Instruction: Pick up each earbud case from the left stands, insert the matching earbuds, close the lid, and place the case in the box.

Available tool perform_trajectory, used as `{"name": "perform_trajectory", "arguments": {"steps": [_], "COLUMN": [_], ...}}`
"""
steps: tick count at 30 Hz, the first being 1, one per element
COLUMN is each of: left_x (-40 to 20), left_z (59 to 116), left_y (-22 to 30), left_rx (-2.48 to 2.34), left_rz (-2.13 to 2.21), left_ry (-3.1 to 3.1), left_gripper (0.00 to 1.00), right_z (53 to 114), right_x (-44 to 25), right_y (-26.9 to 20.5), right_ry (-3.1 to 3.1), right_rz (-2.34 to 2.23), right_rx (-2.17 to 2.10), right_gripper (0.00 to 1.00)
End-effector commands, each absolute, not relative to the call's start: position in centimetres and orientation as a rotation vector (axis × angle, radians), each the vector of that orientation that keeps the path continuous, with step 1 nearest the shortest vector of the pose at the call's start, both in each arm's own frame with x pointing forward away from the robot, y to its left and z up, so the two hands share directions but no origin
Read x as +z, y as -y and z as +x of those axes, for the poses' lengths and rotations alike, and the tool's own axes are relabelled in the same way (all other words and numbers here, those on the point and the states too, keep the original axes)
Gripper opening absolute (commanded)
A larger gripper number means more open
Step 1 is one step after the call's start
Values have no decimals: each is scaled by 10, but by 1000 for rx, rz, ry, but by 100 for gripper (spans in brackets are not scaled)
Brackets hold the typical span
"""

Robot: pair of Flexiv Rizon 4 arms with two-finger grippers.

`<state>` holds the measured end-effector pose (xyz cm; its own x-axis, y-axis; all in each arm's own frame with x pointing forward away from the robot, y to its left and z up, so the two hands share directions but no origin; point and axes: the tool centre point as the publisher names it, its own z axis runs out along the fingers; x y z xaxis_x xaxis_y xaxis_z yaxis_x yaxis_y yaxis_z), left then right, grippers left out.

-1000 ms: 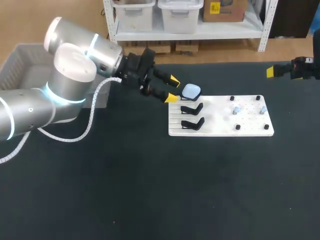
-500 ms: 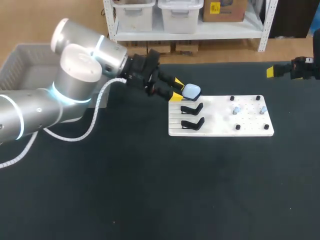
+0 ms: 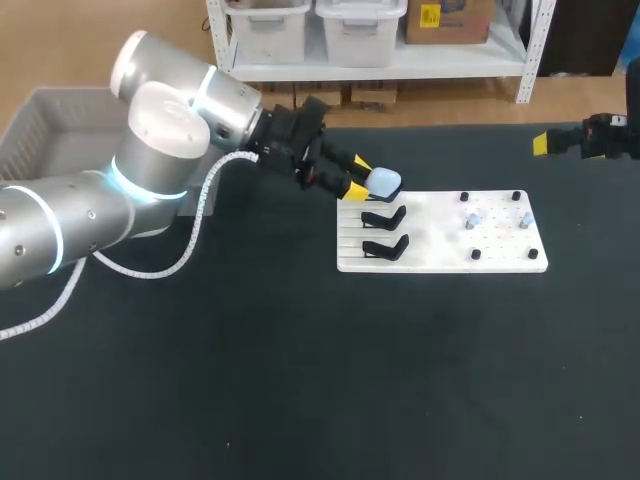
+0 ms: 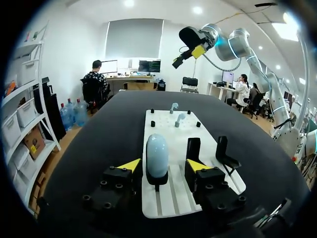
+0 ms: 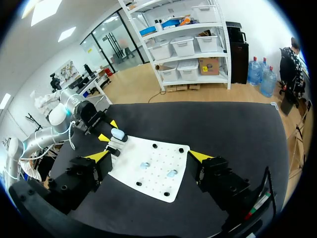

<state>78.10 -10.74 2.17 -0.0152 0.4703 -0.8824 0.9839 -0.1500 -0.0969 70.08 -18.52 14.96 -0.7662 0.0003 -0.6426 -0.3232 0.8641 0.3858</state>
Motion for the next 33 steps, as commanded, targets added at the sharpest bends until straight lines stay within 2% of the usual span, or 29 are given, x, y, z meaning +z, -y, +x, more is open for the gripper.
{"name": "perform_trajectory", "arguments": {"steps": [1,22,23,25,26,33], "left_x": [19,16,16,17,17,20], "left_z": [787,785,785,785,786,784], "left_y": [112,118,118,118,118,120], "left_rx": [-1123,-1123,-1107,-1095,-1096,-1092], "left_rz": [1682,1671,1665,1657,1659,1664], "left_ry": [-1524,-1526,-1533,-1536,-1534,-1520], "left_gripper": [54,45,45,35,34,36], "right_z": [701,701,701,701,701,701], "right_x": [150,150,150,150,150,150], "right_y": [186,186,186,186,186,186], "right_ry": [-2372,-2372,-2372,-2372,-2372,-2372], "right_rz": [-234,-234,-234,-234,-234,-234], "right_rx": [641,641,641,641,641,641], "right_gripper": [100,100,100,100,100,100]}}
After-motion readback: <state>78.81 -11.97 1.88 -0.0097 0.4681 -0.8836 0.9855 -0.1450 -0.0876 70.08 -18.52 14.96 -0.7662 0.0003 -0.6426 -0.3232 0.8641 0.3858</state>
